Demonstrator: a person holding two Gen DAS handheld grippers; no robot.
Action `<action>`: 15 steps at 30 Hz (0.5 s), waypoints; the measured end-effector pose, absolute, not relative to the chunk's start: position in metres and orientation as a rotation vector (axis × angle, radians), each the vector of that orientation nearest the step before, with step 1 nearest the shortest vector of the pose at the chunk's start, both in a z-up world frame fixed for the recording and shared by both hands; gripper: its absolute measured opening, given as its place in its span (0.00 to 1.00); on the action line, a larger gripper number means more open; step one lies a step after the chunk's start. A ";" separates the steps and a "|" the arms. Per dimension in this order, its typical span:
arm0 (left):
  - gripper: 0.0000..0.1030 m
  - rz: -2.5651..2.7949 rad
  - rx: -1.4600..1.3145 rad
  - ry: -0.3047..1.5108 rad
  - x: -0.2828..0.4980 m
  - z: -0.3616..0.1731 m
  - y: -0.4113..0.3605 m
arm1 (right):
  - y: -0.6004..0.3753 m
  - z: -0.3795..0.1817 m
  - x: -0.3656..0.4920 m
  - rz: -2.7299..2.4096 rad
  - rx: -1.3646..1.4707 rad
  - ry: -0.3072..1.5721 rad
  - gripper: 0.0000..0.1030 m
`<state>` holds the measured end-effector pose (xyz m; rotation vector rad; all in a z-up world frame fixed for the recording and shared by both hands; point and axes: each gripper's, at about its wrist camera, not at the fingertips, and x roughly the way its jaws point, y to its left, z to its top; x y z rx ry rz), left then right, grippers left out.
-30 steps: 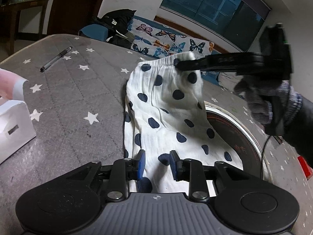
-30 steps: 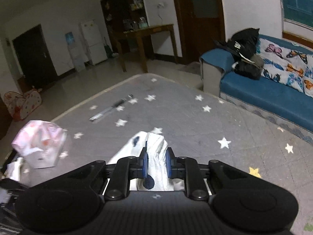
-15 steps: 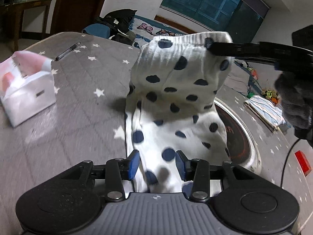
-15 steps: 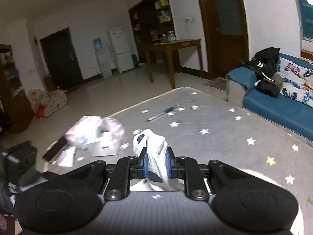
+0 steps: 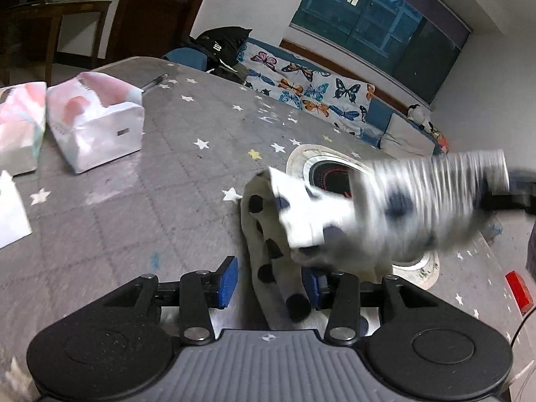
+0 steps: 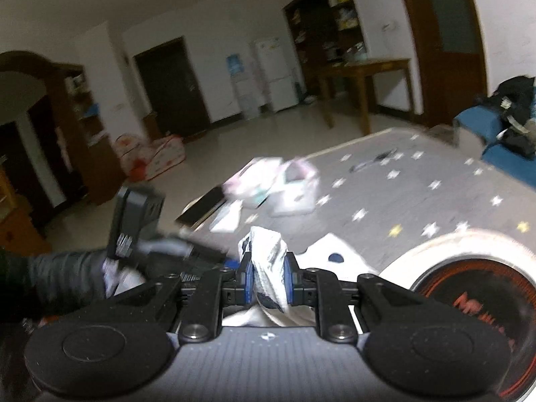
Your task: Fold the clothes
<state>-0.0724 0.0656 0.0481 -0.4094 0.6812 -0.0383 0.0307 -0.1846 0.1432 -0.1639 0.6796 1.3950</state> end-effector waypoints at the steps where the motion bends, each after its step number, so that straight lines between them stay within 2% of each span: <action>1: 0.44 -0.040 -0.410 0.678 -0.077 0.049 0.066 | -0.185 0.140 0.025 1.410 -0.184 0.681 0.16; 15: 0.44 -0.007 -0.407 0.623 -0.126 0.068 0.082 | -0.193 0.092 -0.079 1.500 -0.705 0.516 0.19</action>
